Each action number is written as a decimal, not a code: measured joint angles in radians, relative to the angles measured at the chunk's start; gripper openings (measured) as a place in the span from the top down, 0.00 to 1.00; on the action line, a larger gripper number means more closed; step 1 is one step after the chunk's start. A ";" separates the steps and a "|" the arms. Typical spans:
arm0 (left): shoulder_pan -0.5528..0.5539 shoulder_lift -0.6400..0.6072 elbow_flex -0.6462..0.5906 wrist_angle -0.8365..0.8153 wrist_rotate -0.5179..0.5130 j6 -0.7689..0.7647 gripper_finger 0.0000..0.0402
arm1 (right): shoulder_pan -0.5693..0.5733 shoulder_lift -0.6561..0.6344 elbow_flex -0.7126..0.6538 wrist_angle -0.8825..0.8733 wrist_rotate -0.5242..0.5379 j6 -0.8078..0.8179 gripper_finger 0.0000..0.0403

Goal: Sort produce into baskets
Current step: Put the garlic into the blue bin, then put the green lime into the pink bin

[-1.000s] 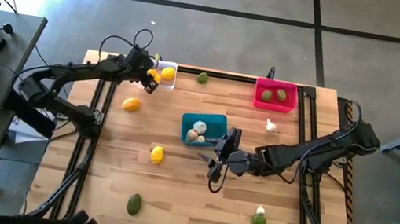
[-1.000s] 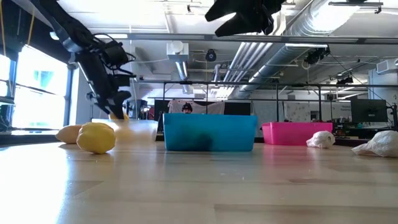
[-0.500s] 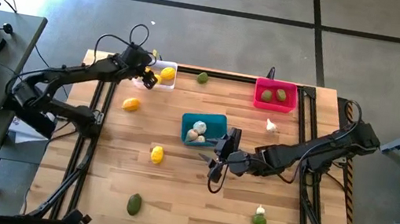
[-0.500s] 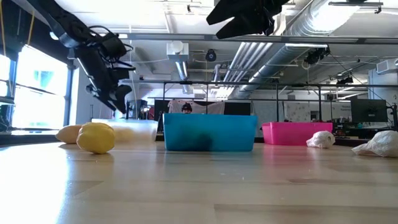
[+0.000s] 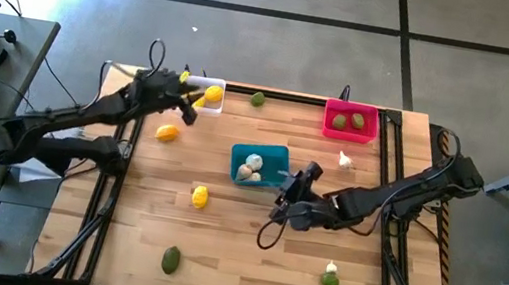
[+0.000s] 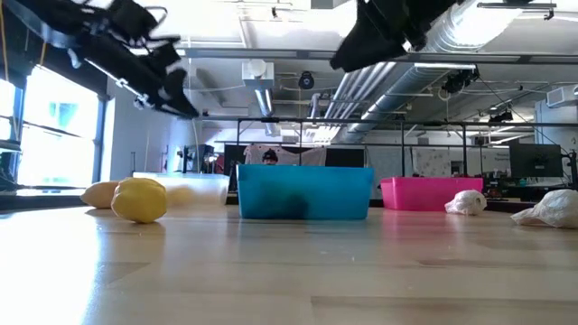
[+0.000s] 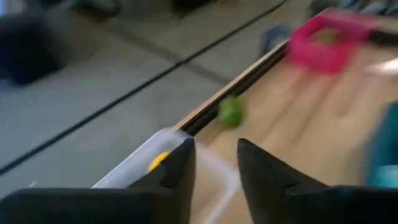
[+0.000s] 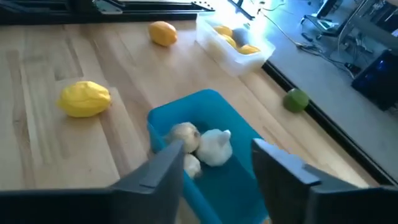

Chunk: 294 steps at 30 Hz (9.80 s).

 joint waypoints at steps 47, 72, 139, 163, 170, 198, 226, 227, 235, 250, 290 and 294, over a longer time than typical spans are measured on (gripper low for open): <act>-0.660 -0.189 -0.244 0.464 0.068 -0.055 1.00 | -0.444 -0.282 -0.426 -0.543 -0.144 0.650 0.36; -0.660 -0.188 -0.245 0.434 0.068 -0.055 1.00 | -0.565 -0.269 -0.600 -0.090 -0.404 0.433 0.73; -0.660 -0.189 -0.245 0.395 0.068 -0.054 1.00 | -0.838 0.107 -0.325 0.357 -0.686 -0.197 0.28; -0.660 -0.188 -0.245 0.395 0.068 -0.054 1.00 | -0.777 -0.144 -0.326 0.302 -0.726 -0.178 0.82; -0.660 -0.189 -0.245 0.395 0.046 -0.047 1.00 | -0.538 -0.174 -0.326 0.303 -0.718 -0.106 0.81; -0.660 -0.188 -0.244 0.387 0.045 -0.029 1.00 | -0.273 -0.060 -0.042 -0.105 -0.523 0.113 0.44; -0.660 -0.188 -0.244 0.364 0.045 0.042 1.00 | 0.509 0.175 0.212 -0.700 -0.767 1.068 0.42; -0.660 -0.188 -0.244 0.364 0.045 0.042 1.00 | 0.510 0.192 0.212 -0.700 -0.781 1.041 0.40; -0.660 -0.188 -0.244 0.363 0.045 0.043 1.00 | 0.509 0.289 0.212 -0.686 -0.866 0.915 0.37; -0.660 -0.189 -0.244 0.362 0.045 0.042 1.00 | 0.510 0.367 0.211 -0.702 -0.884 0.841 0.37; -0.659 -0.188 -0.244 0.389 0.045 0.042 1.00 | 0.180 0.145 0.275 -1.089 -0.297 0.838 0.91; -0.659 -0.188 -0.244 0.389 0.045 0.042 1.00 | -0.040 0.072 0.271 -1.100 -0.182 0.631 0.91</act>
